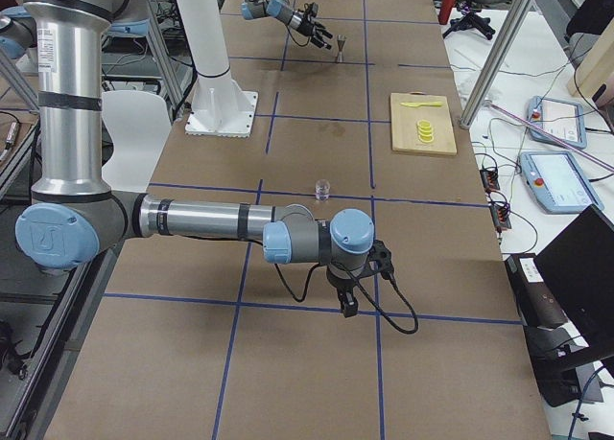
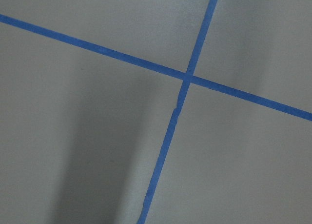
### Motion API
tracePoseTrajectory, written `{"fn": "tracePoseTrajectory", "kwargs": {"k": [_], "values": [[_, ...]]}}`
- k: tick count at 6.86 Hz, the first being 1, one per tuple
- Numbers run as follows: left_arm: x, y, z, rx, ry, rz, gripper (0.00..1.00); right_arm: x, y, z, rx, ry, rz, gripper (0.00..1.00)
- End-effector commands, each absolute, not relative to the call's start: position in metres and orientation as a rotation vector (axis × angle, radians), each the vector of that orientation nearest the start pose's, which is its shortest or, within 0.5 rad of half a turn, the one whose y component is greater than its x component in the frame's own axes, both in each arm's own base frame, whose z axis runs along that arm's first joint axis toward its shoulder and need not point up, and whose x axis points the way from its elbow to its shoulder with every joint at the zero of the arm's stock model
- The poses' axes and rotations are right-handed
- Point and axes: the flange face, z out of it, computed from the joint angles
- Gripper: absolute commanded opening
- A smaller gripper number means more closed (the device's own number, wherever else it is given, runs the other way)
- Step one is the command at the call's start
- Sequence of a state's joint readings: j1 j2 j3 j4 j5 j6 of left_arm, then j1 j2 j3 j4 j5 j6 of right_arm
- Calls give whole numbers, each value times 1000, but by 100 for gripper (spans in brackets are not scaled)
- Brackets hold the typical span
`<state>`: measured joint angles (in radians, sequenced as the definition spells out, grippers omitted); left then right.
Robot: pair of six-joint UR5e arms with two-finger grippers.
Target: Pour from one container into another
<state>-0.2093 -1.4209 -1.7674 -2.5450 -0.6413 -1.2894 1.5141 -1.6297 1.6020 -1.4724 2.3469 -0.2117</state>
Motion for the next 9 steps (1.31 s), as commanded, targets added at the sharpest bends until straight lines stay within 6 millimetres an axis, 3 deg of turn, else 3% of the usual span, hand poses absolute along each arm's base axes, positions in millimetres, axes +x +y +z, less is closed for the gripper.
{"fn": "tracePoseTrajectory", "kwargs": {"k": [1,6,9], "values": [[398,-306,506,1117,705,-470,96,37,-476,660,133,-771,-284,100],[422,-314,524,1174,665,-496,94,36,-477,658,140,-770,-287,100],[434,-317,536,1180,670,-502,88,36,-479,656,159,-767,-294,100]]}}
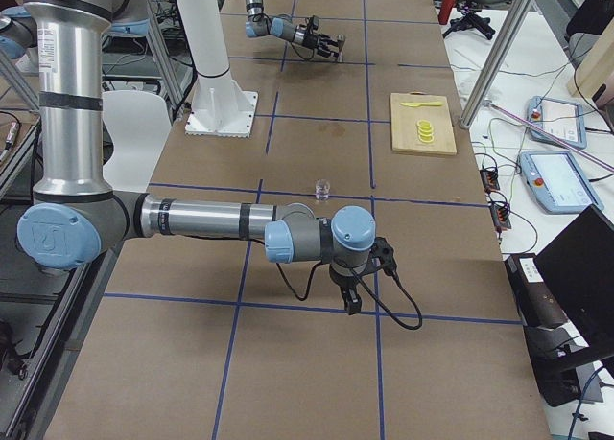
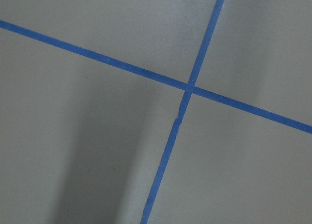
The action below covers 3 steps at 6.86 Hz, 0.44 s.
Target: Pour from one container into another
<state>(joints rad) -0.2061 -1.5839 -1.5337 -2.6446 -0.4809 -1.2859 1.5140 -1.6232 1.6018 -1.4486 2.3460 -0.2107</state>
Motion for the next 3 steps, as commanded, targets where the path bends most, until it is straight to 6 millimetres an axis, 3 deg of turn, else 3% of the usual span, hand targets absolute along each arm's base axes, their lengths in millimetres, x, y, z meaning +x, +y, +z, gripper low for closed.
{"fn": "tracePoseTrajectory", "kwargs": {"k": [1,3], "values": [[434,-317,536,1180,670,-502,87,36,-479,656,159,-768,-294,100],[434,-317,539,1180,664,-499,83,36,-479,656,159,-768,-294,100]]}}
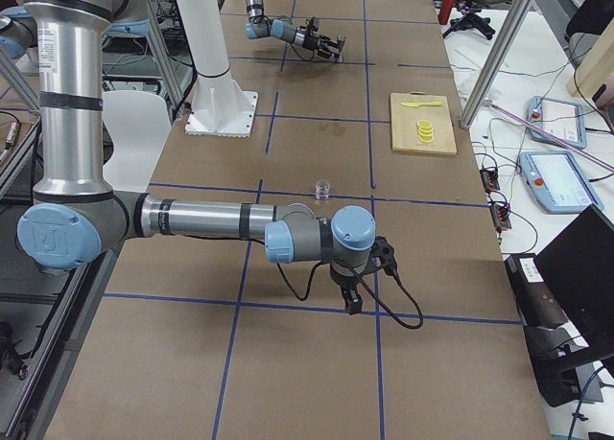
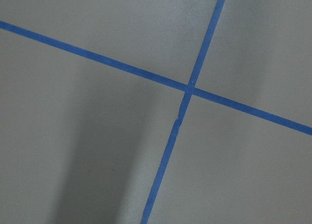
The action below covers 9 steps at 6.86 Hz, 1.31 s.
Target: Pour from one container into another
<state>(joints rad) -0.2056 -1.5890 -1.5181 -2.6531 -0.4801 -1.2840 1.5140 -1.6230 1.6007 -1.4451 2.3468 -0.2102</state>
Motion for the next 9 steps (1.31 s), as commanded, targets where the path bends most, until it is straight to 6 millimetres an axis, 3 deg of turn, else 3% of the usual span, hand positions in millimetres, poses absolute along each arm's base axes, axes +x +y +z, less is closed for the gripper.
{"fn": "tracePoseTrajectory", "kwargs": {"k": [1,9], "values": [[433,-317,538,1180,674,-504,77,36,-479,656,159,-768,-294,100],[432,-321,538,1184,661,-493,79,36,-480,655,162,-768,-296,100]]}}
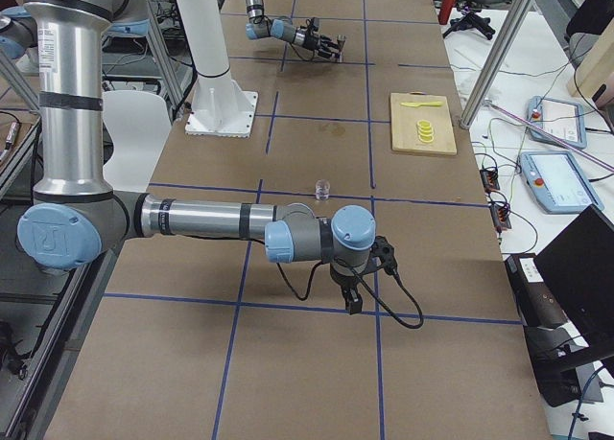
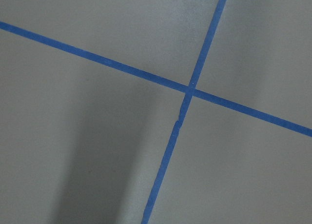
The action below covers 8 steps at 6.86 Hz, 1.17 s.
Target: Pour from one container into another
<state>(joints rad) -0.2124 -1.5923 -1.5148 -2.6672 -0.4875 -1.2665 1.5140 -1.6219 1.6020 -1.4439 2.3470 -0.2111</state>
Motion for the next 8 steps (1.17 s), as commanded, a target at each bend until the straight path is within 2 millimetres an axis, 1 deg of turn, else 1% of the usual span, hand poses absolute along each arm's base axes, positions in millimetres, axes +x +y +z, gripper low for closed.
{"fn": "tracePoseTrajectory", "kwargs": {"k": [1,4,5,7,8], "values": [[430,-325,539,1183,656,-495,80,36,-480,655,162,-768,-296,100],[429,-326,539,1183,655,-495,79,36,-480,655,162,-768,-296,100],[430,-325,538,1182,657,-495,74,36,-480,655,162,-768,-296,100],[429,-326,538,1183,658,-497,45,36,-480,655,162,-768,-296,100],[428,-326,537,1183,673,-506,34,36,-480,655,162,-768,-296,100]]}}
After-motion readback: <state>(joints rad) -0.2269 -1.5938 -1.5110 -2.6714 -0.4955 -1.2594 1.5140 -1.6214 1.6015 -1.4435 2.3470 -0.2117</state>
